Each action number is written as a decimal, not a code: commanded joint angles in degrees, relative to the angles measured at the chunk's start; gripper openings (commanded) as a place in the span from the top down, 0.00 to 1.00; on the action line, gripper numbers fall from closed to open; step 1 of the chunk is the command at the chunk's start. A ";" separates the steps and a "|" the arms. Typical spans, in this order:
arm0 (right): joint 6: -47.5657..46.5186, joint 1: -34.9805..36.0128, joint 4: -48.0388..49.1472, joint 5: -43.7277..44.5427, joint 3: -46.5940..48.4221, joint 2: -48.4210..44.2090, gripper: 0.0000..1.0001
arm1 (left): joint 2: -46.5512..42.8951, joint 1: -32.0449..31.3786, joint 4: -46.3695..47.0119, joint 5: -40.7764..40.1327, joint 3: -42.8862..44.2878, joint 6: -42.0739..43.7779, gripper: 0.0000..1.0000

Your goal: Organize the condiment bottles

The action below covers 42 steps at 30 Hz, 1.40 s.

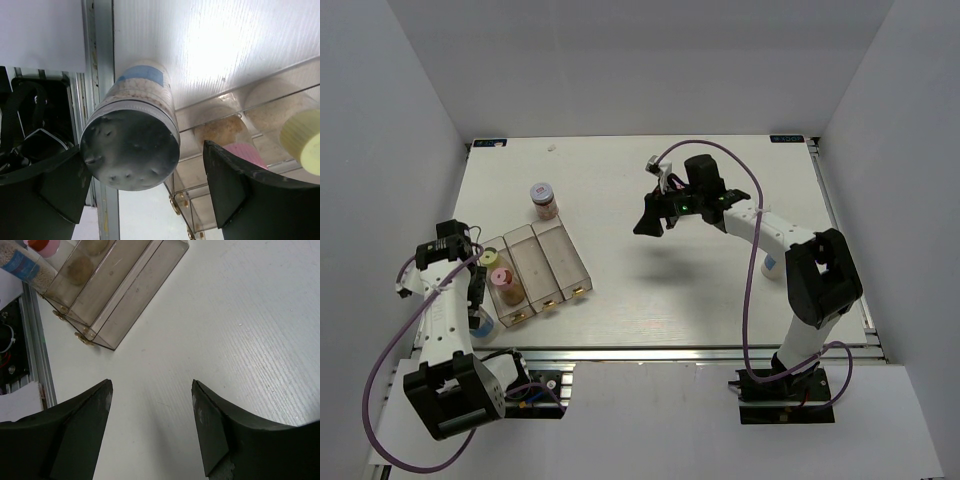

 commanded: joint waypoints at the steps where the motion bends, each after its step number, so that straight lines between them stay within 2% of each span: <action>1: 0.17 -0.24 1.93 0.19 -0.37 -0.09 0.30 | 0.19 -0.02 -3.26 -3.83 1.51 -0.66 0.05; 9: 0.26 -0.42 1.93 0.37 -0.37 0.00 0.30 | 0.36 0.06 -3.26 -5.76 0.37 -0.75 0.17; 23: 0.35 -0.42 1.84 0.46 -0.72 -0.36 0.30 | 2.21 0.07 -3.17 -8.31 -0.34 -0.66 0.25; 25: 0.35 -0.50 1.76 0.37 -0.81 -0.44 0.30 | 2.21 0.07 -3.26 -8.40 -0.42 -0.66 0.31; 26: 0.35 -0.42 1.76 0.37 -0.72 -0.44 0.30 | 2.21 0.07 -3.17 -8.57 -0.60 -0.57 0.38; 29: 0.35 -0.42 1.49 0.46 -0.63 -0.44 0.30 | 1.94 0.15 -3.17 -8.66 -0.43 -0.48 0.51; 30: 0.26 -0.42 1.49 0.46 -0.72 -0.44 0.30 | 1.77 0.07 -3.08 -8.58 -0.25 -0.40 0.62; 32: 0.18 -0.42 1.32 0.37 -0.63 -0.53 0.30 | 1.16 0.15 -3.17 -8.31 0.71 0.13 0.72; 33: 0.09 -0.42 1.32 0.37 -0.55 -0.53 0.30 | 0.89 0.07 -3.17 -8.31 1.24 0.83 0.82; 36: 0.00 -0.42 1.23 0.28 -0.54 -0.53 0.30 | -0.16 0.15 -2.65 -8.57 3.87 3.28 1.00; 42: -0.26 -0.42 0.97 0.02 -0.81 -0.71 0.31 | -2.97 0.07 -0.97 -11.30 9.76 9.79 1.00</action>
